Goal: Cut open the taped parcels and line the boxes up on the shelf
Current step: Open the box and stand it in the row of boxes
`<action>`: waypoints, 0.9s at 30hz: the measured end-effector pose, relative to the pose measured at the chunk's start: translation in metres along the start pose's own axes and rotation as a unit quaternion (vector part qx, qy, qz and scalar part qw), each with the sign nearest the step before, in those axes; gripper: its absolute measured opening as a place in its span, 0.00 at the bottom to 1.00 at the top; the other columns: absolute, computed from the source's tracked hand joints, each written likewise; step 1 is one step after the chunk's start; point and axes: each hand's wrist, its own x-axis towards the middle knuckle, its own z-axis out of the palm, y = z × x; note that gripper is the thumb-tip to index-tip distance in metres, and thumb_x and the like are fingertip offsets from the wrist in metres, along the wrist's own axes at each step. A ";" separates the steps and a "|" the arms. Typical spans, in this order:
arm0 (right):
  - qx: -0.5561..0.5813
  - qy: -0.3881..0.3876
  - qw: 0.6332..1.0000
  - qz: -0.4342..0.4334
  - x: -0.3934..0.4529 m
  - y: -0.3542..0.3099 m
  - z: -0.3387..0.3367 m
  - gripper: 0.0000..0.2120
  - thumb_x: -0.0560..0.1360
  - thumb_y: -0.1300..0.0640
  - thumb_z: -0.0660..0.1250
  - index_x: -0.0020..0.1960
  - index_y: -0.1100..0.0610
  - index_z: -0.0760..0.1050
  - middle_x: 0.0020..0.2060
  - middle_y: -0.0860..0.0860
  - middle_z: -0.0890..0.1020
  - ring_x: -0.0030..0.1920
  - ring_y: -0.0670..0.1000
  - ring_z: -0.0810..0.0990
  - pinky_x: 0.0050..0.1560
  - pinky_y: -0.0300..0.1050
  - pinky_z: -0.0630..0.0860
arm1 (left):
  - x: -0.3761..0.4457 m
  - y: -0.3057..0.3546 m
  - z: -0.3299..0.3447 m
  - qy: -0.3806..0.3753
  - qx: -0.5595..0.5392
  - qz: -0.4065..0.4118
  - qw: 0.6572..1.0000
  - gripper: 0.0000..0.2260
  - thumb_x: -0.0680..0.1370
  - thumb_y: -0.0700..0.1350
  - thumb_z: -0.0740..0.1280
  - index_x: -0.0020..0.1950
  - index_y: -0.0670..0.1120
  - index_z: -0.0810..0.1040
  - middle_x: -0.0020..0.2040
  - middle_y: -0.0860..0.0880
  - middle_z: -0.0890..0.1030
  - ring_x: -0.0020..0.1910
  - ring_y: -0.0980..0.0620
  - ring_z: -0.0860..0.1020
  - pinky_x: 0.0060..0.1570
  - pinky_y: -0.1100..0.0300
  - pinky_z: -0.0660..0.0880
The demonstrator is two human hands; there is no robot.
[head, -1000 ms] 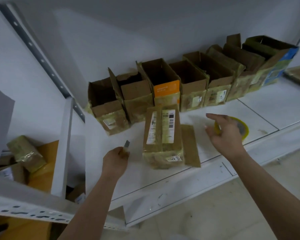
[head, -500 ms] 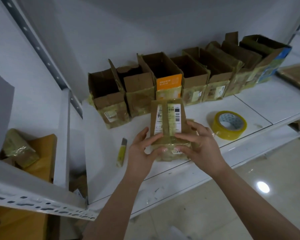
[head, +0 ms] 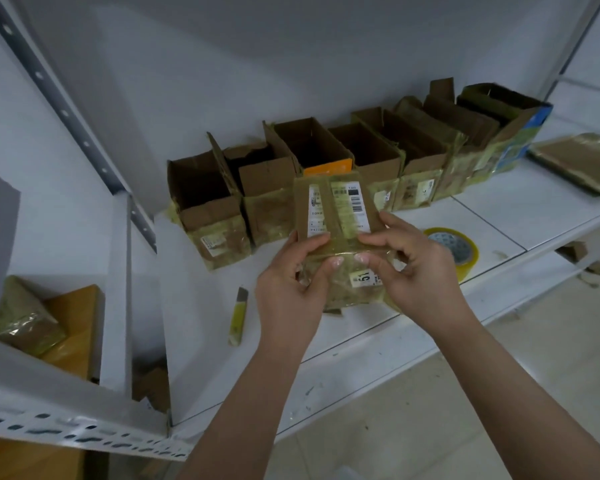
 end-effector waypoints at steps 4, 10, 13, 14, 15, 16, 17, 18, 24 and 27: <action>0.006 0.042 0.999 -0.022 -0.003 -0.012 -0.005 0.13 0.69 0.54 0.77 0.52 0.56 0.83 0.64 0.53 0.79 0.63 0.48 0.78 0.57 0.55 0.79 | 0.007 0.017 -0.005 -0.009 -0.009 0.024 1.000 0.14 0.72 0.47 0.74 0.57 0.54 0.83 0.64 0.53 0.79 0.62 0.60 0.77 0.58 0.57 0.78; 0.074 0.089 0.991 -0.072 0.000 -0.031 -0.010 0.07 0.71 0.55 0.73 0.48 0.53 0.82 0.58 0.49 0.82 0.59 0.47 0.81 0.54 0.55 0.80 | 0.011 0.040 -0.011 0.033 -0.036 0.044 0.998 0.10 0.73 0.47 0.74 0.54 0.54 0.83 0.57 0.56 0.82 0.58 0.61 0.79 0.50 0.61 0.80; 0.147 0.081 0.984 -0.058 0.004 -0.036 -0.015 0.07 0.72 0.59 0.72 0.50 0.55 0.82 0.58 0.51 0.82 0.61 0.46 0.80 0.57 0.53 0.79 | 0.013 0.052 -0.018 0.037 -0.088 0.007 0.995 0.11 0.70 0.50 0.73 0.52 0.58 0.82 0.53 0.59 0.84 0.52 0.62 0.81 0.44 0.69 0.78; 0.150 0.087 0.983 -0.060 0.004 -0.037 -0.015 0.06 0.72 0.60 0.71 0.49 0.55 0.82 0.57 0.51 0.83 0.60 0.45 0.80 0.57 0.52 0.80 | 0.014 0.055 -0.019 0.034 -0.096 0.005 0.995 0.11 0.70 0.50 0.73 0.52 0.57 0.82 0.53 0.57 0.84 0.52 0.62 0.81 0.43 0.71 0.77; 0.150 0.092 0.982 -0.062 0.004 -0.038 -0.015 0.05 0.72 0.61 0.71 0.48 0.55 0.82 0.55 0.51 0.83 0.59 0.44 0.81 0.56 0.51 0.80 | 0.014 0.057 -0.020 0.028 -0.097 0.005 0.995 0.12 0.70 0.49 0.73 0.53 0.56 0.82 0.55 0.55 0.83 0.53 0.61 0.81 0.43 0.71 0.77; 0.153 0.097 0.982 -0.062 0.004 -0.039 -0.014 0.06 0.72 0.62 0.71 0.47 0.55 0.82 0.55 0.51 0.83 0.59 0.44 0.81 0.56 0.50 0.80 | 0.014 0.059 -0.022 0.020 -0.097 0.007 0.995 0.12 0.71 0.47 0.73 0.54 0.55 0.81 0.56 0.53 0.83 0.53 0.61 0.81 0.44 0.71 0.78; 0.158 0.099 0.981 -0.060 0.004 -0.039 -0.013 0.07 0.72 0.62 0.71 0.48 0.54 0.82 0.55 0.51 0.83 0.59 0.43 0.81 0.56 0.49 0.80 | 0.014 0.060 -0.023 0.013 -0.098 0.008 0.995 0.13 0.71 0.44 0.74 0.55 0.54 0.81 0.57 0.51 0.83 0.54 0.61 0.81 0.44 0.71 0.78; 0.165 0.099 0.980 -0.057 0.003 -0.040 -0.012 0.09 0.73 0.62 0.72 0.50 0.52 0.81 0.57 0.50 0.83 0.59 0.43 0.80 0.57 0.47 0.80 | 0.013 0.060 -0.025 0.010 -0.102 0.005 0.995 0.14 0.72 0.42 0.74 0.55 0.53 0.81 0.57 0.51 0.83 0.54 0.60 0.81 0.45 0.70 0.78; 0.274 0.182 0.944 -0.019 -0.001 -0.049 -0.002 0.13 0.71 0.60 0.74 0.54 0.50 0.79 0.55 0.49 0.84 0.57 0.48 0.83 0.56 0.44 0.80 | 0.006 0.062 -0.023 0.048 -0.117 -0.031 0.991 0.15 0.70 0.50 0.73 0.56 0.57 0.82 0.55 0.58 0.83 0.54 0.58 0.81 0.47 0.65 0.80; 0.241 0.196 0.950 -0.012 0.001 -0.053 0.001 0.11 0.73 0.60 0.73 0.52 0.50 0.80 0.51 0.49 0.85 0.55 0.49 0.84 0.56 0.47 0.81 | 0.005 0.062 -0.022 0.043 -0.102 -0.038 0.993 0.15 0.71 0.49 0.72 0.57 0.57 0.82 0.56 0.57 0.83 0.55 0.59 0.81 0.45 0.66 0.80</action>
